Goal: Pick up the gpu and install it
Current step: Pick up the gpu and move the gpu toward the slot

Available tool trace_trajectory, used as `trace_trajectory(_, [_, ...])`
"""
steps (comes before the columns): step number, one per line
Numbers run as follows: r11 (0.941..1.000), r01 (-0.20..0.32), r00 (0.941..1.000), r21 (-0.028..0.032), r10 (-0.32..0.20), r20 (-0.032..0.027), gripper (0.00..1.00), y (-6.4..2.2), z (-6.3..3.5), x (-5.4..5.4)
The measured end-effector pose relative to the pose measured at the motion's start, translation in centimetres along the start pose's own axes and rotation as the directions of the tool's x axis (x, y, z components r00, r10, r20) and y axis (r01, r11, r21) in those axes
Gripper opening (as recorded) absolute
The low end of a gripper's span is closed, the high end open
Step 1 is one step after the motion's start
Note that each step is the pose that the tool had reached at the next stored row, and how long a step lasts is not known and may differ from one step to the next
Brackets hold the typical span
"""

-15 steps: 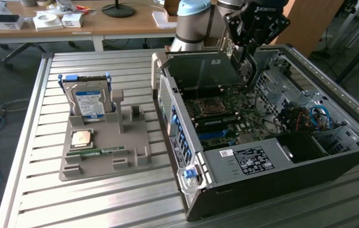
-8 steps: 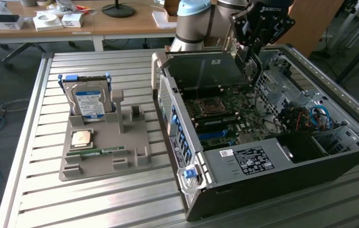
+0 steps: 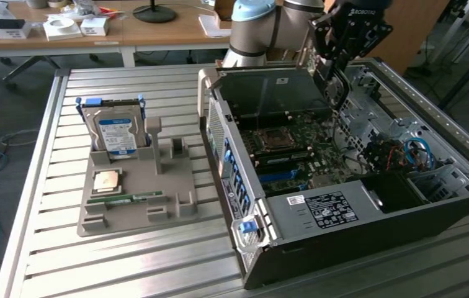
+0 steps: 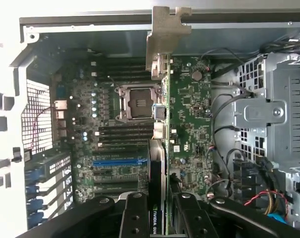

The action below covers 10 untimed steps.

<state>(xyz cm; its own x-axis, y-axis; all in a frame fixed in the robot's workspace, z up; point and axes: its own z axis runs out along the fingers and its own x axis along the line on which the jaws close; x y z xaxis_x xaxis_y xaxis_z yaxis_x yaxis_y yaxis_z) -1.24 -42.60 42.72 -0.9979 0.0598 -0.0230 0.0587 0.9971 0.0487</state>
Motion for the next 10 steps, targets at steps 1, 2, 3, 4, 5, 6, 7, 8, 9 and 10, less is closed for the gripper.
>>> trace_trajectory(1, [1.0,0.003,1.0,-0.0001,-0.003,-0.0002,0.26,0.02,0.0,-0.1])
trace_trajectory(2, [1.0,0.006,1.0,-0.0002,-0.006,-0.0003,0.26,0.03,0.01,-0.3])
trace_trajectory(3, [1.0,0.009,1.0,-0.0003,-0.009,-0.0005,0.26,0.04,0.01,-0.4])
trace_trajectory(4, [0.9999,0.012,0.9999,-0.0004,-0.012,-0.0006,0.26,0.05,0.02,-0.5])
trace_trajectory(5, [0.9999,0.015,0.9999,-0.0004,-0.015,-0.0007,0.26,0.07,0.02,-0.7])
trace_trajectory(6, [0.9998,0.018,0.9998,-0.0006,-0.018,-0.0009,0.26,0.08,0.02,-0.8])
trace_trajectory(7, [0.9998,0.021,0.9998,-0.0007,-0.021,-0.001,0.26,0.09,0.03,-0.9])
trace_trajectory(8, [0.9997,0.025,0.9997,-0.0007,-0.025,-0.0012,0.26,0.1,0.03,-1.0])
trace_trajectory(9, [0.9996,0.028,0.9996,-0.0008,-0.028,-0.0014,0.26,0.12,0.03,-1.1])
trace_trajectory(10, [0.9995,0.031,0.9995,-0.0009,-0.031,-0.0015,0.26,0.13,0.04,-1.3])
